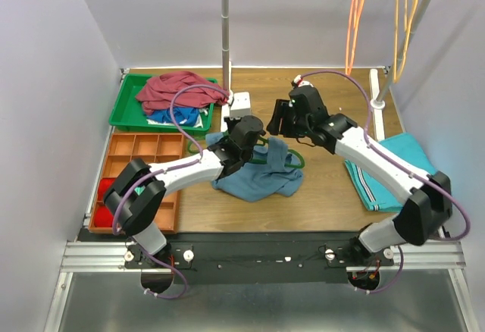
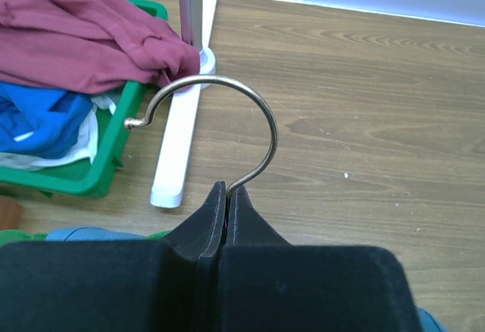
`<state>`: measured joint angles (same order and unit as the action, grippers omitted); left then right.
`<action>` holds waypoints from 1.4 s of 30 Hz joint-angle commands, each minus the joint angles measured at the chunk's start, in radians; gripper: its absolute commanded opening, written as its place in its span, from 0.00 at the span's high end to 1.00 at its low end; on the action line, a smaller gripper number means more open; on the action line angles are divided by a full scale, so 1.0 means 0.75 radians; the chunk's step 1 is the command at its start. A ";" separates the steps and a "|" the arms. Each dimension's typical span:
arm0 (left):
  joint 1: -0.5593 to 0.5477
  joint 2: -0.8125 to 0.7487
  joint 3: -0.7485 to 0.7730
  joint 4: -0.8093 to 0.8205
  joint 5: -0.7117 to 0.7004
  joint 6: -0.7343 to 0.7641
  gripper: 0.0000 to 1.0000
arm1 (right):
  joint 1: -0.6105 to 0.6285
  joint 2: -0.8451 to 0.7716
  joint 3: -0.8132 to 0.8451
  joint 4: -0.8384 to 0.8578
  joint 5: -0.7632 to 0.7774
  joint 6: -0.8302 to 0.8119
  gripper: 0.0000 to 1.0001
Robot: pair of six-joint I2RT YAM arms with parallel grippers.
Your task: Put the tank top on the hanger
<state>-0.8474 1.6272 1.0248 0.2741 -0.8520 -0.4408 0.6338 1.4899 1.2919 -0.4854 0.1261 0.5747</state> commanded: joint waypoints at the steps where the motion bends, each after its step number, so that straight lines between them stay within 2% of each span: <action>1: -0.015 -0.126 0.086 -0.042 -0.014 0.074 1.00 | 0.000 -0.233 -0.098 0.089 -0.066 -0.128 0.25; 5: -0.013 -0.181 0.116 -0.083 0.070 0.125 1.00 | 0.000 -0.403 -0.158 0.103 -0.103 -0.216 0.13; 7: -0.015 -0.206 0.135 -0.124 0.127 0.136 1.00 | 0.000 -0.485 -0.182 0.109 -0.125 -0.295 0.13; 11: -0.013 -0.269 0.137 -0.163 0.219 0.152 1.00 | 0.002 -0.610 -0.284 0.132 -0.219 -0.408 0.26; 14: -0.015 -0.329 0.127 -0.187 0.313 0.175 1.00 | 0.000 -0.655 -0.338 0.138 -0.335 -0.449 0.30; 16: -0.017 -0.357 0.118 -0.212 0.342 0.177 1.00 | 0.000 -0.655 -0.342 0.126 -0.375 -0.447 0.32; 18: -0.017 -0.396 0.108 -0.222 0.373 0.173 1.00 | 0.000 -0.633 -0.332 0.089 -0.417 -0.453 0.39; 24: -0.017 -0.427 0.129 -0.261 0.453 0.179 1.00 | 0.002 -0.553 -0.307 0.044 -0.561 -0.468 0.46; 29: -0.017 -0.417 0.163 -0.286 0.471 0.193 1.00 | 0.002 -0.514 -0.283 0.007 -0.575 -0.472 0.55; 30: -0.017 -0.417 0.170 -0.288 0.475 0.197 1.00 | 0.004 -0.512 -0.279 -0.009 -0.573 -0.472 0.60; 40: -0.020 -0.353 0.260 -0.306 0.467 0.222 1.00 | 0.012 -0.536 -0.303 -0.085 -0.526 -0.466 0.62; 41: -0.020 -0.345 0.266 -0.308 0.469 0.228 1.00 | 0.012 -0.542 -0.309 -0.083 -0.524 -0.457 0.64; 42: -0.018 -0.339 0.274 -0.310 0.473 0.228 1.00 | 0.012 -0.557 -0.315 -0.073 -0.518 -0.457 0.74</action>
<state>-0.8577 1.3590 1.1797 0.0177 -0.5102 -0.2893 0.6350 1.1053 1.0527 -0.4999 -0.2695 0.2340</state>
